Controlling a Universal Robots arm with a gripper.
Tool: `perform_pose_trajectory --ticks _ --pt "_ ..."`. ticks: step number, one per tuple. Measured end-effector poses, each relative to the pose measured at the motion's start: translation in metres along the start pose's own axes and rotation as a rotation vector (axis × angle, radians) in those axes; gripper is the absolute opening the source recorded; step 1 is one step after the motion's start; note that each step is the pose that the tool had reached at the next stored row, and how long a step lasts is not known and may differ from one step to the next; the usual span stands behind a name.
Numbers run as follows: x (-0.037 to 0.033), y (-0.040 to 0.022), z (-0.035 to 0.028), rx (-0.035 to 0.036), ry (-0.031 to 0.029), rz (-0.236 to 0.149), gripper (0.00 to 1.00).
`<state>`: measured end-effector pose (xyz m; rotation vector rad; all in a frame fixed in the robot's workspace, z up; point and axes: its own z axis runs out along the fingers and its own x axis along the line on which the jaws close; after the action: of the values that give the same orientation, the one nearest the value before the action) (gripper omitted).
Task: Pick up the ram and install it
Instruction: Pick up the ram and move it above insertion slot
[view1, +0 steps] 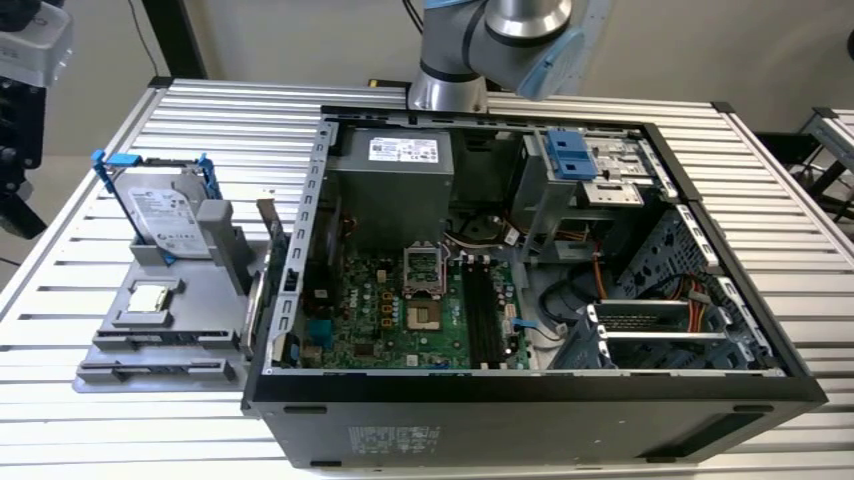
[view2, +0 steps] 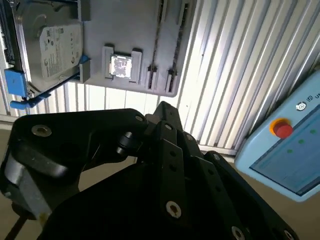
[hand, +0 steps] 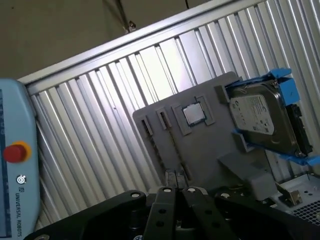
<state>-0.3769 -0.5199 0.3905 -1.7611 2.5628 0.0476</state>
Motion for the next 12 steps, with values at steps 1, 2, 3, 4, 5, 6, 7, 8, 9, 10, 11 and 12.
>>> perform_pose_trajectory --ticks 1,2,3,4,5,6,7,8,9,10,11,12 --pt "0.0000 0.0001 0.0001 -0.0008 0.0001 -0.018 0.00" --pt "-0.0001 0.0001 0.0002 -0.0016 0.0004 -0.037 0.00" --pt "-0.0001 0.0001 0.0003 -0.0024 0.0005 -0.053 0.00" --pt "-0.0001 0.0001 0.0003 -0.0031 0.0007 -0.071 0.00" --pt "-0.0001 0.0001 0.0004 -0.0039 0.0008 -0.089 0.00" --pt "-0.0001 0.0001 0.0006 -0.0047 0.0009 -0.108 0.00" --pt "-0.0001 0.0001 0.0006 -0.0054 0.0011 -0.126 0.00" --pt "-0.0001 0.0001 0.0007 -0.0061 0.0012 -0.143 0.00" --pt "-0.0001 0.0001 0.0008 -0.0065 0.0012 -0.159 0.00" --pt "-0.0001 0.0001 0.0008 -0.0072 0.0013 -0.175 0.00" --pt "-0.0001 0.0001 0.0009 -0.0078 0.0014 -0.192 0.00" --pt "-0.0001 0.0001 0.0010 -0.0084 0.0014 -0.208 0.00"
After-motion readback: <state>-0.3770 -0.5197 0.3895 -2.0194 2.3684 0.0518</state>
